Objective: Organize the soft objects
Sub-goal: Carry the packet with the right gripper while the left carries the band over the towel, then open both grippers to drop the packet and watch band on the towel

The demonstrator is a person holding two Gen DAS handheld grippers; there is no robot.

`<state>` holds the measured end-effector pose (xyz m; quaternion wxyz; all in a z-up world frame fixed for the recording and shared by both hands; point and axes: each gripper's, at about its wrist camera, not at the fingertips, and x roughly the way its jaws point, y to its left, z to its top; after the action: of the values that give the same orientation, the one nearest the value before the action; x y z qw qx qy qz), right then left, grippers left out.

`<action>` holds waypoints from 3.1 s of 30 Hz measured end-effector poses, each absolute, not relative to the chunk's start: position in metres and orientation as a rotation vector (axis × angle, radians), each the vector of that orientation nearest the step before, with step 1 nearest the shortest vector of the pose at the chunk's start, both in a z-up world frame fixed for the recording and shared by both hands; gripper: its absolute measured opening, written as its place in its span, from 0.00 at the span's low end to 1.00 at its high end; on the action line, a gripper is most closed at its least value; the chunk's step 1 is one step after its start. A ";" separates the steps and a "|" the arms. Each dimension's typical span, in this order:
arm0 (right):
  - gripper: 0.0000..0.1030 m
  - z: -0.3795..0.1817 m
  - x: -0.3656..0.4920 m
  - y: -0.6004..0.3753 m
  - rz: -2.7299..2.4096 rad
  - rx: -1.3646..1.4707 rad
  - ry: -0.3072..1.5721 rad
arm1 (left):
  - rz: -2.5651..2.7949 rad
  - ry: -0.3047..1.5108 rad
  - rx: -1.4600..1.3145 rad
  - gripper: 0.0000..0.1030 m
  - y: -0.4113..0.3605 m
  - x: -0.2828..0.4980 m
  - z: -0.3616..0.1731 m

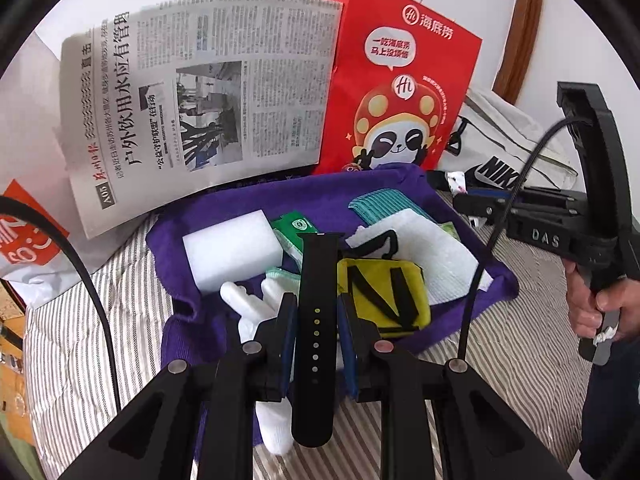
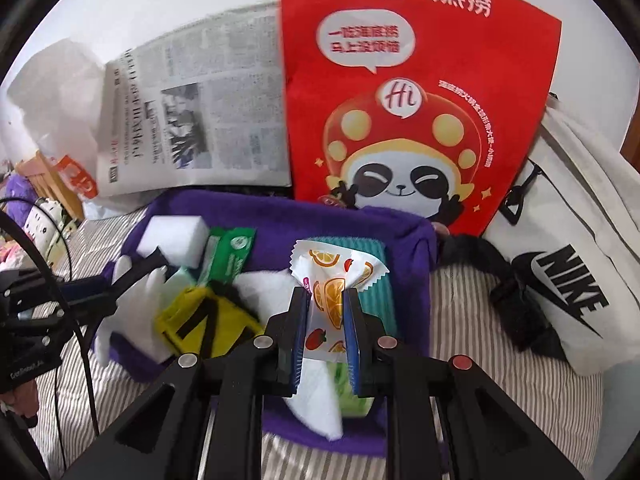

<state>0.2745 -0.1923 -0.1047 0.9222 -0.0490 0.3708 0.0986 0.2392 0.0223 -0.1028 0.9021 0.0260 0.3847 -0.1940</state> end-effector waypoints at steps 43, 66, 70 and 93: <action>0.32 -0.166 0.359 -0.210 0.160 -0.076 0.921 | -0.419 0.885 0.080 0.19 0.000 0.301 -0.147; 0.48 -0.164 0.356 -0.198 0.178 -0.106 0.939 | -0.436 0.922 0.090 0.22 0.002 0.304 -0.151; 0.51 -0.162 0.355 -0.199 0.176 -0.105 0.939 | -0.443 0.932 0.080 0.28 0.005 0.306 -0.151; 0.66 -0.136 0.343 -0.207 0.170 -0.107 0.911 | -0.482 0.884 0.081 0.70 0.007 0.289 -0.129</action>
<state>0.3425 -0.2066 -0.1365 0.8932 -0.0516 0.4391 0.0821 0.2891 0.0068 -0.1287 0.8752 0.0390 0.4233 -0.2307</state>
